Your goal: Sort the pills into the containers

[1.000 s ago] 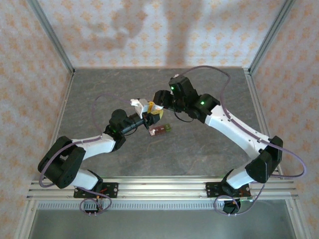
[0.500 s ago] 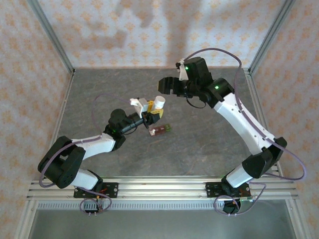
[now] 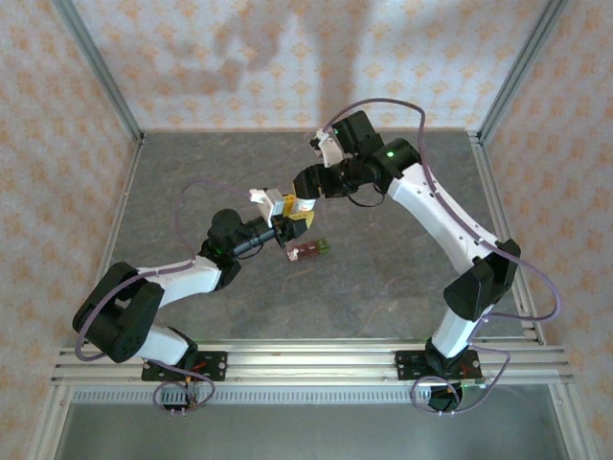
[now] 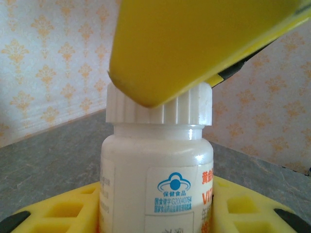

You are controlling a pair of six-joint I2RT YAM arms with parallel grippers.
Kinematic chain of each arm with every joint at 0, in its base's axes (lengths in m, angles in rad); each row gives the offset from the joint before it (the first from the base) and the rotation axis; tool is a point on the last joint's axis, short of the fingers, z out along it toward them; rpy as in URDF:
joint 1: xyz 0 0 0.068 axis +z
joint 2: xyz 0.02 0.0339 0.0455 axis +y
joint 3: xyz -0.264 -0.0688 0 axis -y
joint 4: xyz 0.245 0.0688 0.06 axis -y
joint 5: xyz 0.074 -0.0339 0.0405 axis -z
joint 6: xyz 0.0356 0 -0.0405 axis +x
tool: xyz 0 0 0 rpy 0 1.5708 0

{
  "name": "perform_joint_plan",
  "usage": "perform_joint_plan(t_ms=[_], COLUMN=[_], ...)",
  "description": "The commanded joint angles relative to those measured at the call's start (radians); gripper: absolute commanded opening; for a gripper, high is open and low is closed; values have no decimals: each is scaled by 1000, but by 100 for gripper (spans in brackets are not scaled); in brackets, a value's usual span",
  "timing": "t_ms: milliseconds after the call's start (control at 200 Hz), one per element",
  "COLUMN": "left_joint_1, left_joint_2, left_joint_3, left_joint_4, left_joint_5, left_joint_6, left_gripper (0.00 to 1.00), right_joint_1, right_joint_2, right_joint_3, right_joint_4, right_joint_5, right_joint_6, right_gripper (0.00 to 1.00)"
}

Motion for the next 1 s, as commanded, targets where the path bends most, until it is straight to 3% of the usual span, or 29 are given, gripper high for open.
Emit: perform_joint_plan(t_ms=[0,165,265,475,671,751,896,991], left_joint_1=[9,11,11,10,12,15,26,35], left_joint_2=[-2,-1,2,13,45,54,69,74], left_joint_3=[24,26,29,38,47,56,65,70], left_joint_4=[68,69,68,45,72,70,77,84], left_joint_5=[24,20,-1,-54,-74,-76,-73,-61], left_joint_6=[-5,-7,-3,33,35,36,32,28], left_gripper=[0,0,0,0,0,0,0,0], right_joint_1=[5,7,16,124,171,160,108,77], right_joint_2=[-17,-22,-37,-73,-64,-58,-93,-137], right_joint_3=[5,-19,-67,-187,-208,-163,-126,-128], right_joint_4=[-15,-8,42,178,285,253,224,235], right_joint_5=[-13,-19,24,345,421,444,429,378], right_joint_6=[-11,9,100,459,602,571,509,460], right_gripper=[50,41,37,36,38,43,67,75])
